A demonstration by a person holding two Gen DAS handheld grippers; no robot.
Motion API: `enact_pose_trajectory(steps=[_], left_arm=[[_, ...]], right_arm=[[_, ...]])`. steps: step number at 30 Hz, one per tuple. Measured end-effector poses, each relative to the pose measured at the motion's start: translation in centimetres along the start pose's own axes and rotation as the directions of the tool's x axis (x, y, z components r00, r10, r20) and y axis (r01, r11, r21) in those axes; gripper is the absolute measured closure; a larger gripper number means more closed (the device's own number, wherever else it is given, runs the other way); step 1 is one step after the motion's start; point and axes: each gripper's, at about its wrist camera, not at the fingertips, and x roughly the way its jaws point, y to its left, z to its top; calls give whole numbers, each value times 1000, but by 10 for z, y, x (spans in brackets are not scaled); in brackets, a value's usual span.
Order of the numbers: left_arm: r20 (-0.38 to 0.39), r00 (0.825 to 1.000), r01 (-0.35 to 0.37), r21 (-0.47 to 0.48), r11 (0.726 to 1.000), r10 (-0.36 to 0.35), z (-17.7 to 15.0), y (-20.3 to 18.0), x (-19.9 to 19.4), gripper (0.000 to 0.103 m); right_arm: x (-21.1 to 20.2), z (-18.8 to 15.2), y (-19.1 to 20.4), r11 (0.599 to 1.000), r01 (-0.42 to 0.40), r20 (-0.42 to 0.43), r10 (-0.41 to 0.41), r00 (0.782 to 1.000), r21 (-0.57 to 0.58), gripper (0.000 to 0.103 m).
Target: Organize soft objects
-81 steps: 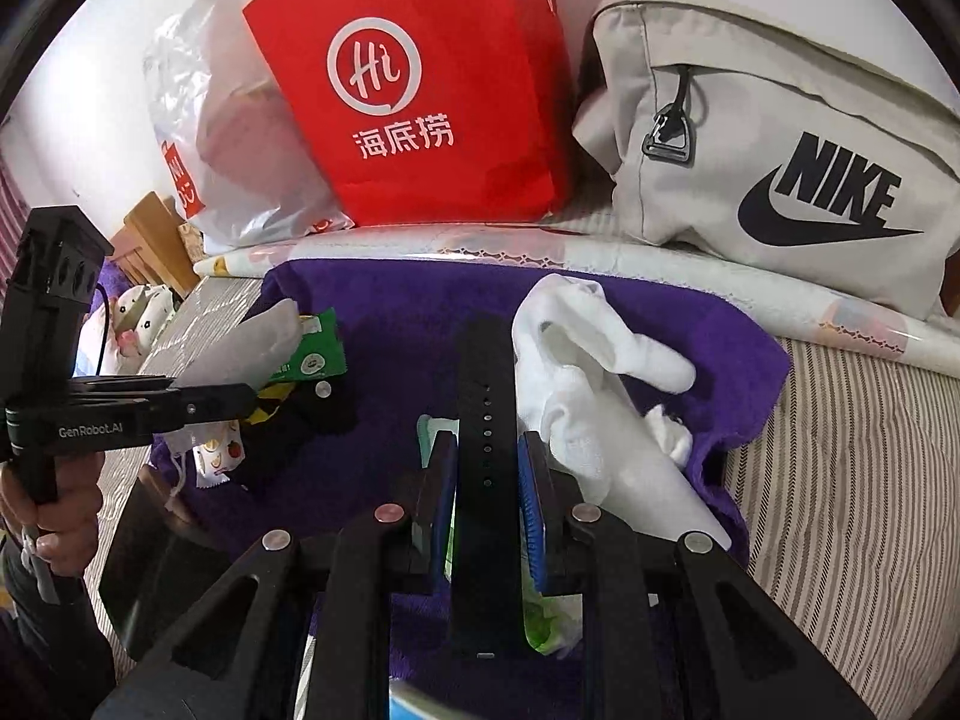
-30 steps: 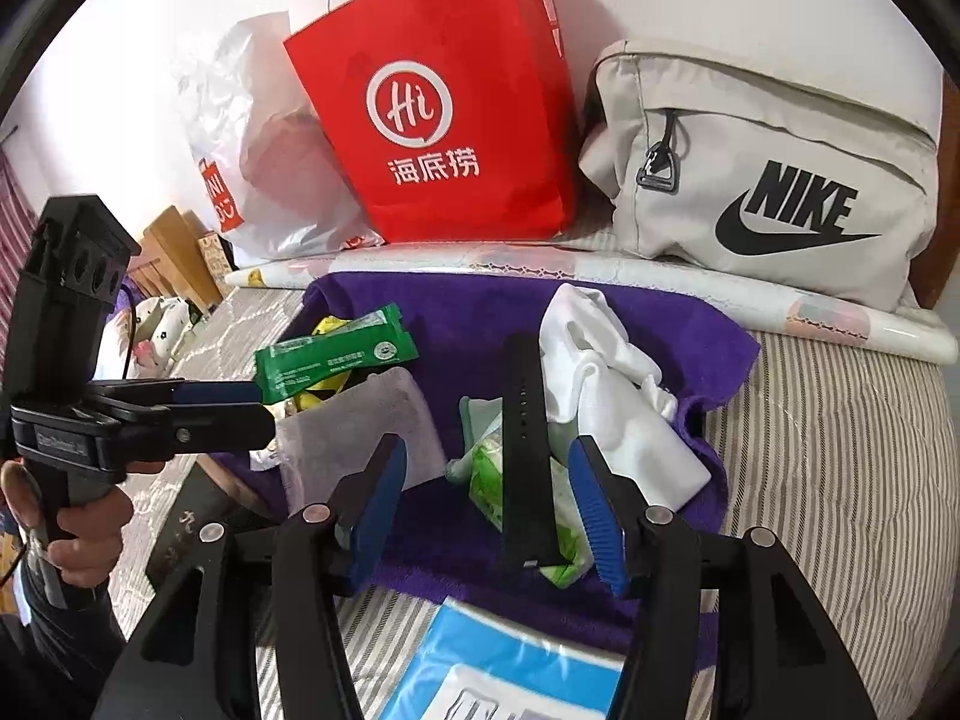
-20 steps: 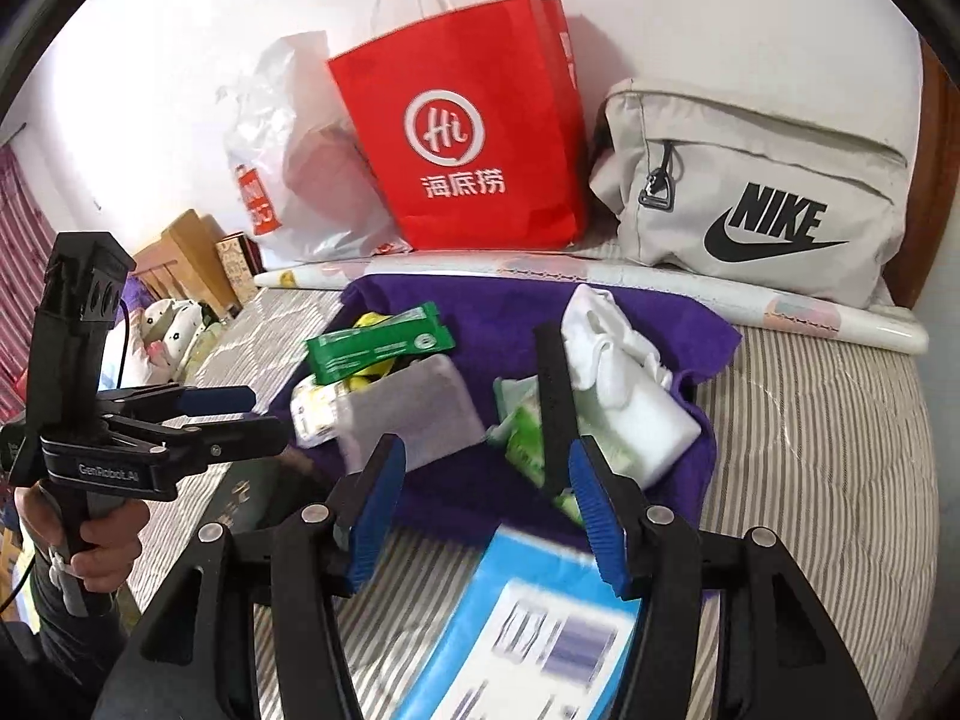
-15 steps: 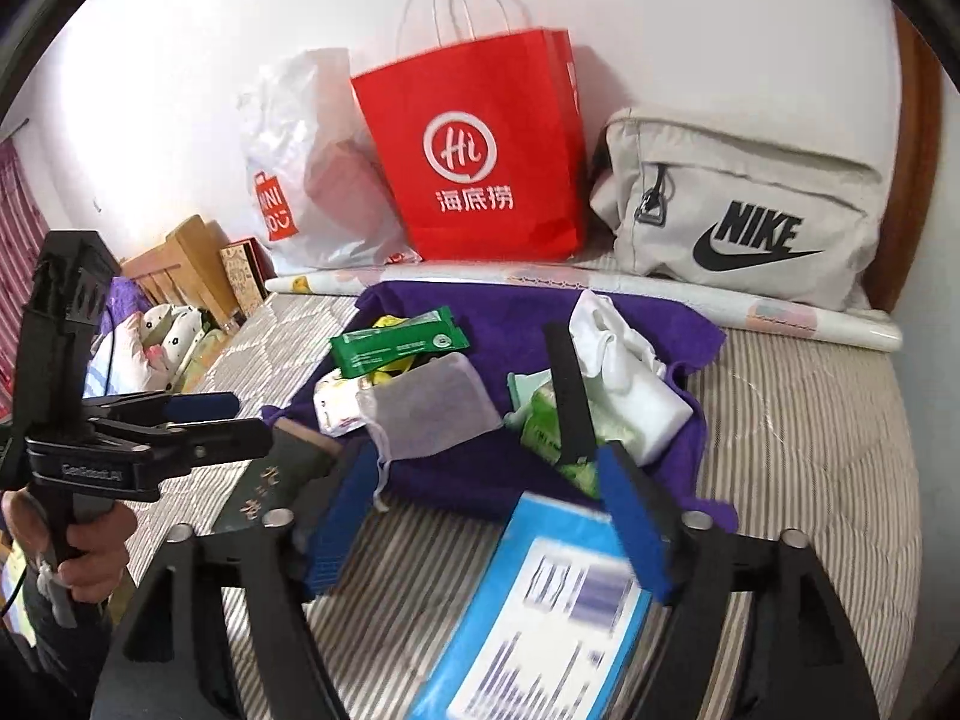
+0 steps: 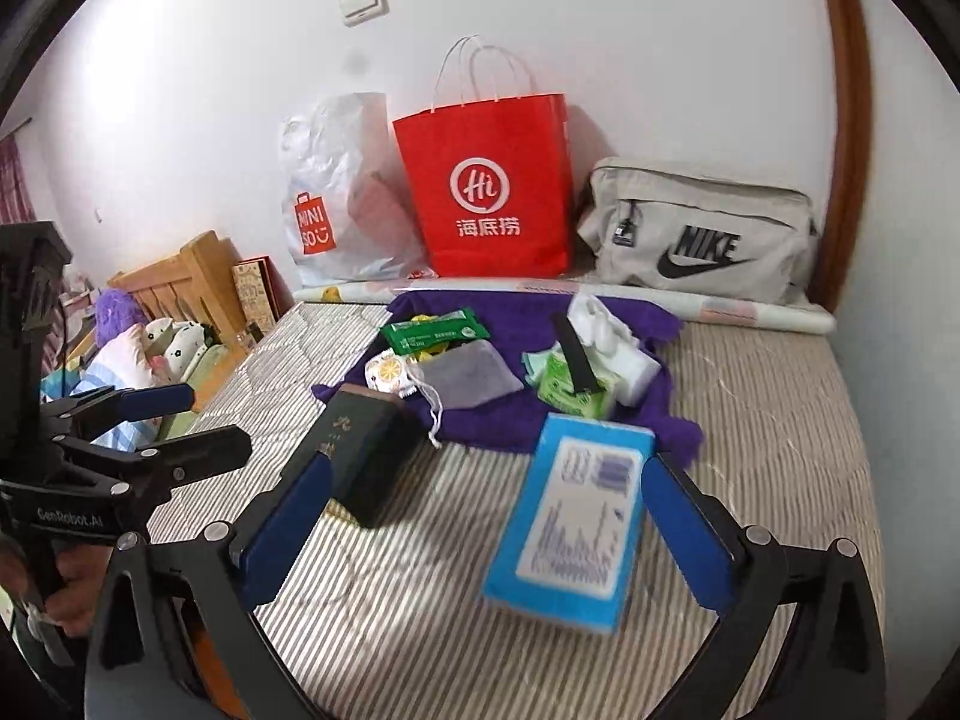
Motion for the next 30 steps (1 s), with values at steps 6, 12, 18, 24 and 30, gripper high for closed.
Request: enact_pose_trajectory(steps=[6, 12, 18, 24, 30], left_arm=[[66, 997, -51, 4, 999, 51, -20, -15, -32, 3], [101, 989, -109, -3, 994, 108, -43, -23, -53, 3], [119, 986, -116, -17, 993, 117, -59, -25, -70, 3], [141, 981, -128, -17, 992, 129, -68, -27, -83, 3], [147, 980, -136, -12, 991, 137, -71, -31, -90, 3]], right_arm=[[-42, -23, 4, 1000, -3, 30, 3, 1000, 30, 1], [-69, -46, 12, 998, 55, 41, -56, 998, 27, 1], [-88, -59, 20, 998, 57, 57, -58, 997, 27, 1], [-99, -67, 26, 998, 56, 61, -58, 996, 28, 1], [-105, -69, 30, 998, 55, 72, -57, 996, 19, 1]])
